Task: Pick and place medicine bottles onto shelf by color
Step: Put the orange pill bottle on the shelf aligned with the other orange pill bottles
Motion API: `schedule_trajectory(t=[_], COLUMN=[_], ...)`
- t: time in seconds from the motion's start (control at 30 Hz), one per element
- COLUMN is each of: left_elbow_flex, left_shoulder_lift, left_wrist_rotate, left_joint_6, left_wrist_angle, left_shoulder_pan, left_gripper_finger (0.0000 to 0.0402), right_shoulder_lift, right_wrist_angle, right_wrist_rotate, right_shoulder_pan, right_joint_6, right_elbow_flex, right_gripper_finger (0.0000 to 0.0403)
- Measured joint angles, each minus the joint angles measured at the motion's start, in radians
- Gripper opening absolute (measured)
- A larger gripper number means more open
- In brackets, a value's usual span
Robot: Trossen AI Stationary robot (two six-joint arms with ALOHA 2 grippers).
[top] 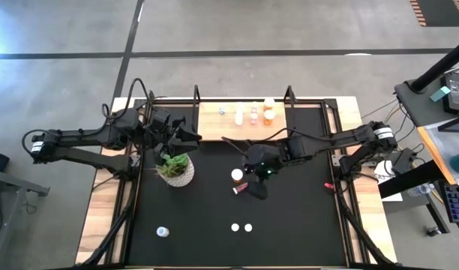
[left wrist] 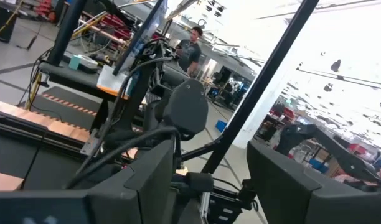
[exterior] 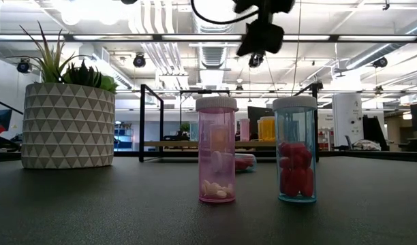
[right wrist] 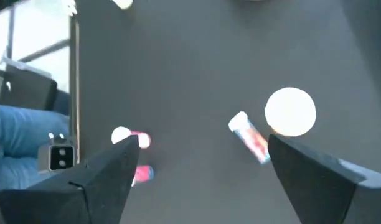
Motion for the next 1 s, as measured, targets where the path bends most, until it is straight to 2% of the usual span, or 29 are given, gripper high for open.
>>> schedule_trajectory(t=[0.13,0.37,0.5,0.7,1.0], left_elbow_flex=[0.0,0.0,0.0,0.0,0.0], left_shoulder_lift=[0.0,0.0,-0.008,-0.037,-0.107], left_wrist_rotate=[0.0,0.0,0.025,0.114,0.122], left_joint_6=[0.0,0.0,0.0,-0.001,0.0], left_wrist_angle=[-0.001,-0.002,-0.003,-0.005,-0.033], left_shoulder_pan=[0.0,0.0,0.0,-0.001,0.0], left_gripper_finger=[0.019,0.019,0.019,0.019,0.019], right_shoulder_lift=[0.012,0.02,0.023,0.024,0.024], right_wrist_angle=[0.045,0.069,0.105,0.279,0.645], right_wrist_rotate=[0.002,0.005,0.064,0.103,0.198], right_shoulder_pan=[-0.002,-0.021,-0.027,-0.028,-0.027], right_joint_6=[-0.051,-0.342,-0.41,-0.371,-0.266], right_elbow_flex=[0.0,-0.005,-0.043,-0.182,-0.4], right_gripper_finger=[0.035,0.0338,0.0332,0.0329,0.0329])
